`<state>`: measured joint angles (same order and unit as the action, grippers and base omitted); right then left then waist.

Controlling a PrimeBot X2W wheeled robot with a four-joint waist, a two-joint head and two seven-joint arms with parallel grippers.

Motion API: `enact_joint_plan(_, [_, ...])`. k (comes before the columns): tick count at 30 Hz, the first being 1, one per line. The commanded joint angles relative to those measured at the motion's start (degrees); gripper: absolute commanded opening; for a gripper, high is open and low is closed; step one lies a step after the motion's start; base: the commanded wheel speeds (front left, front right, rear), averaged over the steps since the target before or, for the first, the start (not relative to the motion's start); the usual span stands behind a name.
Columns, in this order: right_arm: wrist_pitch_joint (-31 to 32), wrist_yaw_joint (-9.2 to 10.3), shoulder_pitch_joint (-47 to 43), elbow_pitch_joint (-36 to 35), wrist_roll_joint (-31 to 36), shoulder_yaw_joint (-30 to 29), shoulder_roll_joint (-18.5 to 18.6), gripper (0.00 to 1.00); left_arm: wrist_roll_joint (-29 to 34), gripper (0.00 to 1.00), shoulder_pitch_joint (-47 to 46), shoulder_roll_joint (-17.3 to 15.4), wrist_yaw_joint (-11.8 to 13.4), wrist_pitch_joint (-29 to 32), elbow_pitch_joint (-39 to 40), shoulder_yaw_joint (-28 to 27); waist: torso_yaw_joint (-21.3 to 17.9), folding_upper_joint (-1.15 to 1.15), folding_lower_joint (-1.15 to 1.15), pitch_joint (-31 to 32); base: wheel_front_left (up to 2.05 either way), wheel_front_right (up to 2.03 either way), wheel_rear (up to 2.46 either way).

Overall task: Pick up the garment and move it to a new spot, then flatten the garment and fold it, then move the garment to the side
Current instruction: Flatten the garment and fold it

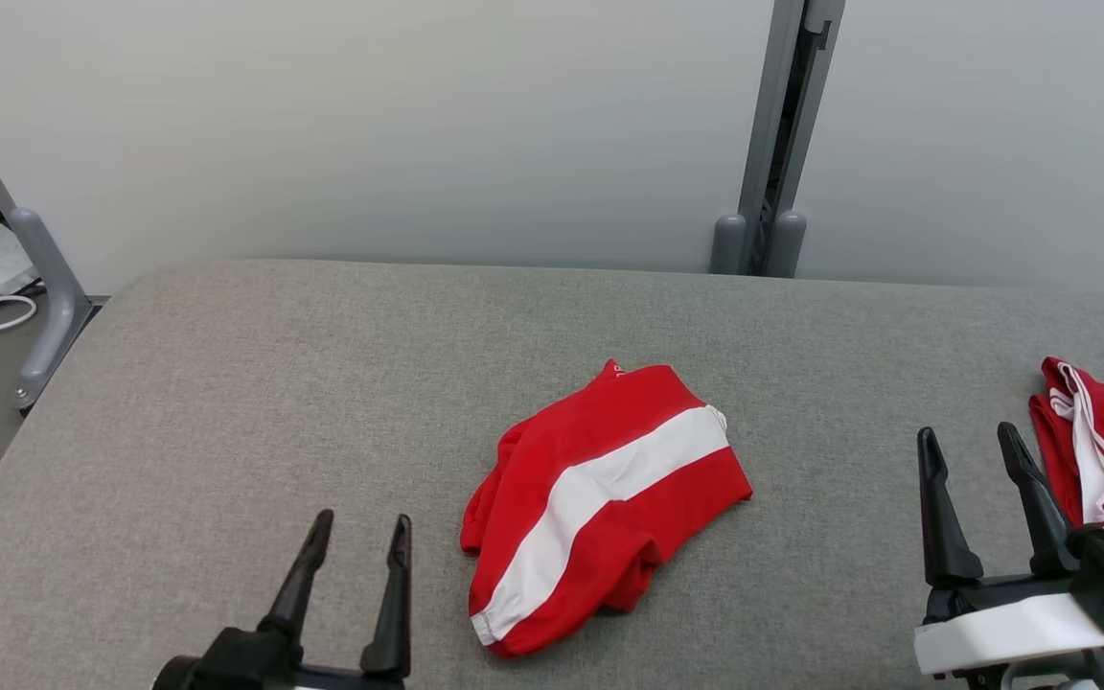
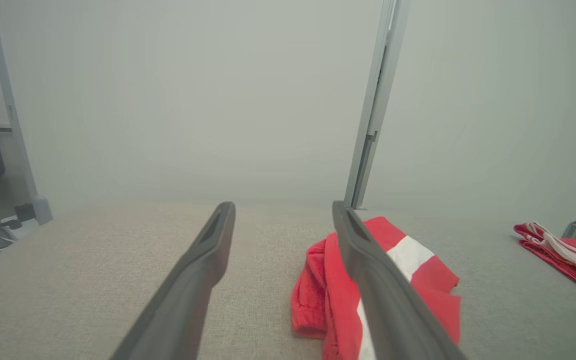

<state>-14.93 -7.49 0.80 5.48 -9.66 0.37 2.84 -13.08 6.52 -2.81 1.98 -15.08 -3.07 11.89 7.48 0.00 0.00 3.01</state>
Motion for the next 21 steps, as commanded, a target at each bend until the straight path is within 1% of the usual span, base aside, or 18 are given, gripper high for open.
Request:
enact_joint_plan(1, [-0.4,-0.01,-0.3,0.0,-0.4,0.0,0.2,1.0,0.0,1.0,0.1,-0.2,-0.7,0.0,-0.6,0.5,0.0,0.0,0.0,-0.1,0.0,0.0,0.0])
enact_joint_plan(3, [-0.4,-0.01,-0.3,0.2,-0.4,0.3,0.2,1.0,-0.2,1.0,0.4,-0.2,-1.7,0.0,-1.7,1.4,0.0,0.0,0.0,-0.1,0.0,0.0,0.0])
enact_joint_plan(5, [-0.4,-0.01,-0.2,0.4,-0.4,0.5,0.2,1.0,-0.8,1.0,0.9,-0.2,-3.6,0.0,-3.6,2.7,0.1,0.0,0.0,-0.2,0.0,0.0,0.0])
enact_joint_plan(8, [-0.4,-0.01,-0.2,0.9,-0.4,0.5,0.2,1.0,-3.4,1.0,1.4,-0.3,-5.5,0.0,-7.4,4.0,0.2,0.0,0.0,-0.3,0.0,0.0,0.0])
enact_joint_plan(9, [-0.4,-0.01,-0.2,0.9,-0.4,0.5,0.2,1.0,-3.4,1.0,1.4,-0.3,-5.5,0.0,-7.4,4.0,0.2,0.0,0.0,-0.3,0.0,0.0,0.0])
enact_joint_plan(14, [-0.4,-0.01,0.1,1.7,-0.2,0.9,0.2,1.0,-7.0,1.0,-0.4,-0.2,-7.2,1.7,-14.9,6.3,0.1,0.0,0.0,-0.7,0.0,0.0,0.0])
enact_joint_plan(17, [-0.4,-0.01,0.4,1.9,-0.2,1.3,0.2,1.0,-10.7,1.0,-1.5,-0.2,-8.1,2.7,-17.6,8.0,-0.2,0.0,0.0,-1.2,0.0,0.0,0.0])
enact_joint_plan(21, [-0.4,-0.01,0.8,2.2,0.0,1.8,0.2,1.0,-16.2,1.0,-3.5,-0.3,-8.7,2.3,-20.4,9.6,-0.8,0.0,0.0,-1.9,0.0,0.0,0.0])
